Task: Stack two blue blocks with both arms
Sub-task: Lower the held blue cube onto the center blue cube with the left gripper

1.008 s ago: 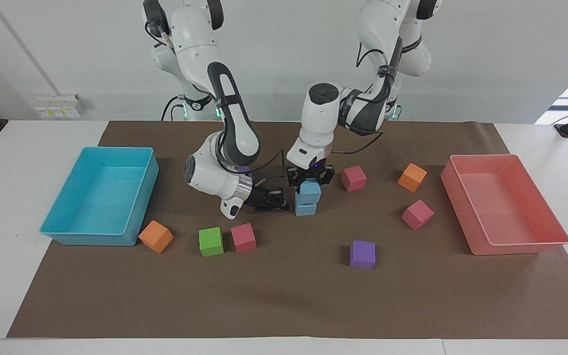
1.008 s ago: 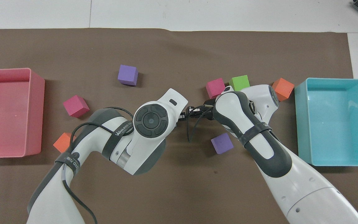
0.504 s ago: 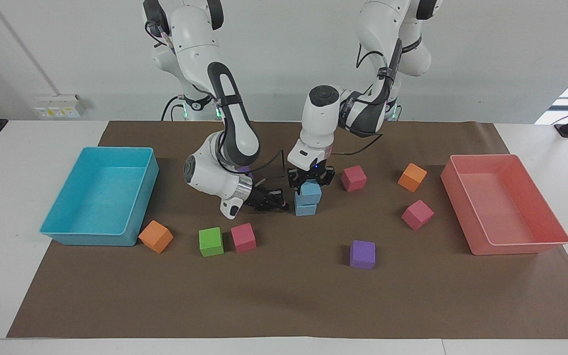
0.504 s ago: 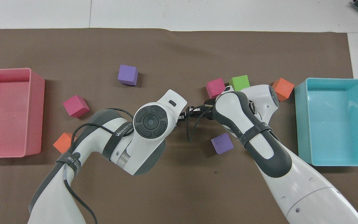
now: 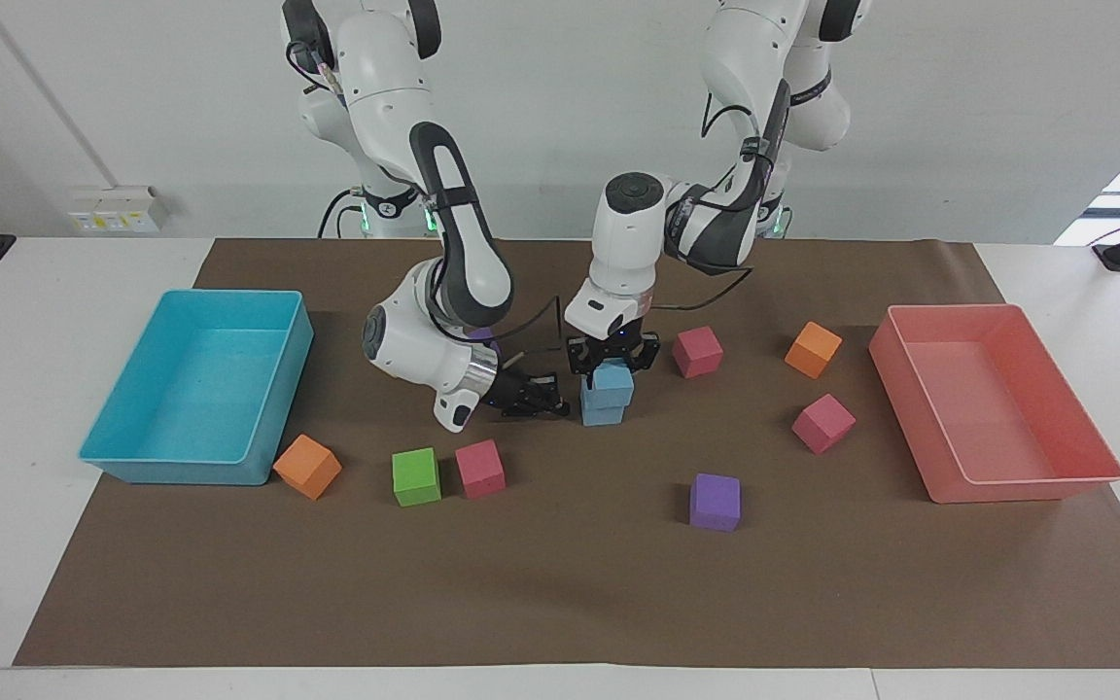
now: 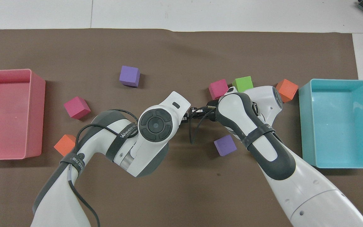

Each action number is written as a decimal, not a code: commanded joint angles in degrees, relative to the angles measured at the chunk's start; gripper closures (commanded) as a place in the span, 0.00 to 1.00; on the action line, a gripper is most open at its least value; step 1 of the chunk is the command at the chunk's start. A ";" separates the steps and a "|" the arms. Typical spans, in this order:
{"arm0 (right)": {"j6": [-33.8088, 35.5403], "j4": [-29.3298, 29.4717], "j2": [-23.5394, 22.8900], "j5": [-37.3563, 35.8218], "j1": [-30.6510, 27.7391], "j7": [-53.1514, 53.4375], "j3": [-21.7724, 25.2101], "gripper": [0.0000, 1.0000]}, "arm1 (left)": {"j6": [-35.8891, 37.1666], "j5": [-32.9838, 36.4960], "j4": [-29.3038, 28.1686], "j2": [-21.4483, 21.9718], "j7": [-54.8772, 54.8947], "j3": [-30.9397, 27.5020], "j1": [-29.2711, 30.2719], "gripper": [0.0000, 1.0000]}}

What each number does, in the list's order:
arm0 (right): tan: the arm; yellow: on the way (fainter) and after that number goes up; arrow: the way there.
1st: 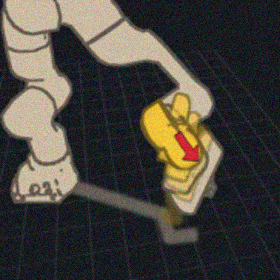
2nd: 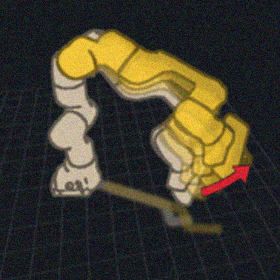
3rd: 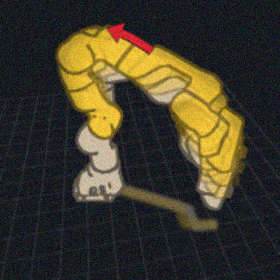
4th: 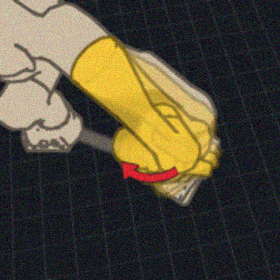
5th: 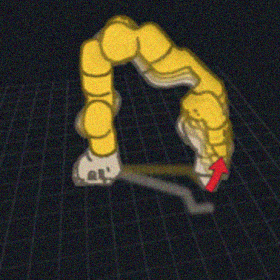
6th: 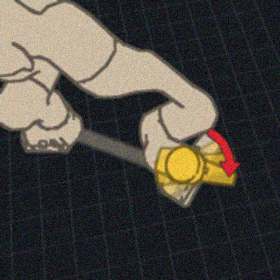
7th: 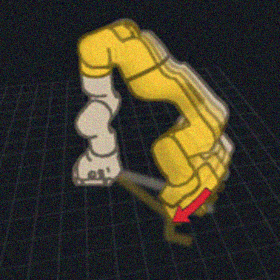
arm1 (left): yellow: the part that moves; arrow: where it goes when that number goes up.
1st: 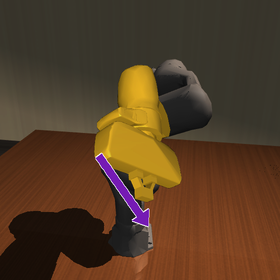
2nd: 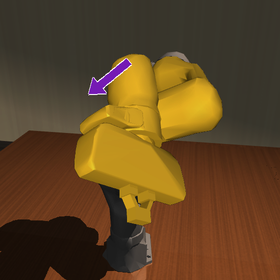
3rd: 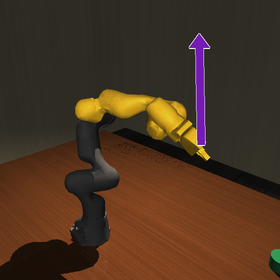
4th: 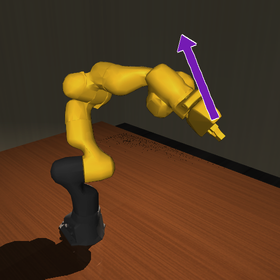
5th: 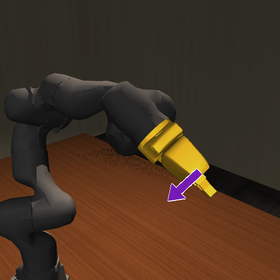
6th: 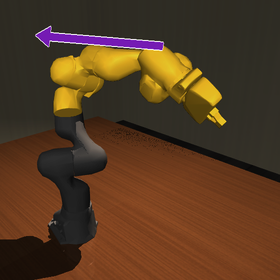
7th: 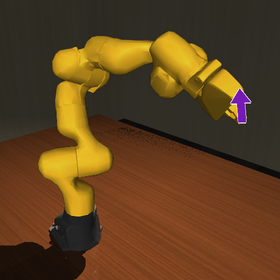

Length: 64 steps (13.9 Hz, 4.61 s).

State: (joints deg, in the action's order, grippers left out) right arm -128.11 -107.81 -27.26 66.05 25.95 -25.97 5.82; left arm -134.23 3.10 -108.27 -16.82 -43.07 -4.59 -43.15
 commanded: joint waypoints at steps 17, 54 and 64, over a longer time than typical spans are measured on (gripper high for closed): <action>-1.35 -1.35 1.24 1.45 0.15 0.83 -0.38 1.00 | -1.82 1.38 -2.11 0.39 -1.23 -0.51 -1.94 0.77; -2.14 -1.35 1.24 1.45 0.68 0.92 -0.38 1.00 | -0.42 3.49 -1.50 0.83 -3.42 -0.95 -1.94 0.32; -2.14 -1.35 1.24 1.45 0.68 0.92 -0.38 1.00 | -1.65 3.49 -0.54 0.30 -2.72 -0.95 -1.41 0.00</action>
State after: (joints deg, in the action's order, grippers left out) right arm -128.90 -107.83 -27.26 66.05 26.62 -25.94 5.81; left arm -135.37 5.15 -108.82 -17.03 -45.13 -4.88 -43.99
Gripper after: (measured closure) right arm 0.991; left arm 0.000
